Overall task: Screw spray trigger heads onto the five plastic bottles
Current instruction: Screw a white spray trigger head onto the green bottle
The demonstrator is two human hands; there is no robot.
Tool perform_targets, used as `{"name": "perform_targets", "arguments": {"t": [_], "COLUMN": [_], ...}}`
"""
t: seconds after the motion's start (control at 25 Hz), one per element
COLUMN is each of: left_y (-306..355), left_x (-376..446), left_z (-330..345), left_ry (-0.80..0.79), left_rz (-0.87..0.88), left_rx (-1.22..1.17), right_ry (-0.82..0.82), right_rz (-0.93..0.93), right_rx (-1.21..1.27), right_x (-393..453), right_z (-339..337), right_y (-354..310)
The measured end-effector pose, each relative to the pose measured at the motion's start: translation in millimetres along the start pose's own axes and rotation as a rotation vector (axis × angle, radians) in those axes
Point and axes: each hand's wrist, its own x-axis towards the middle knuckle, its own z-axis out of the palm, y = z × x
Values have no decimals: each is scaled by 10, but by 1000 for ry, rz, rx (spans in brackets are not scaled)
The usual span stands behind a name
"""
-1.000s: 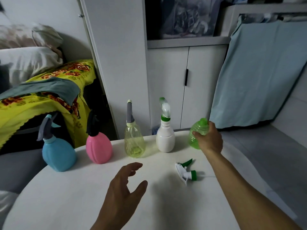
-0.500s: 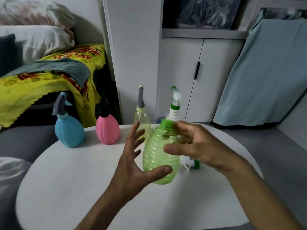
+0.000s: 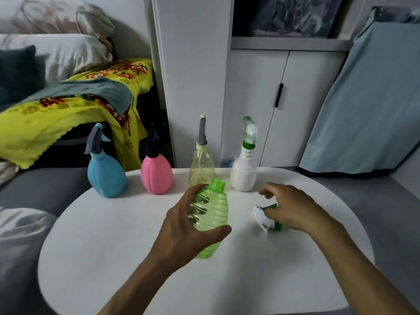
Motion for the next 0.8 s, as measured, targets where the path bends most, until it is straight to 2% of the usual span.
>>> {"name": "perform_targets", "arguments": {"t": [0.08,0.16,0.32,0.36,0.4,0.52,0.56,0.68,0.8], "left_y": [-23,-32,-33,-40,-47,-92,-97,-127,-153], "left_x": [14,8,-19,-26,-37,-59,-65,-75,-80], "left_z": [-9,-14,-31,-47,-62,-79,-74,-69,-74], "left_ry": [5,7,25,30,31,48,47,34,39], "left_rz": [4,21,50,67,101,288,327,321,314], "left_rx": [-4,22,107,142,190,454,533,588,562], "right_ry": [-138,-188,-26,32,111,339,376,444,451], "right_rz": [67,70,67,57,41,-91,-151,-209,-146], "right_rx": [-152,-260,-249,-128,119,1227,1453,1782,1877], "right_x": [66,103,97,97,93,1,-13,-46,-64], "right_z": [180,361,380,325,253,-65,-153,-266,-251], "right_y": [125,177,201,207,201,71,45,-34,-107]}}
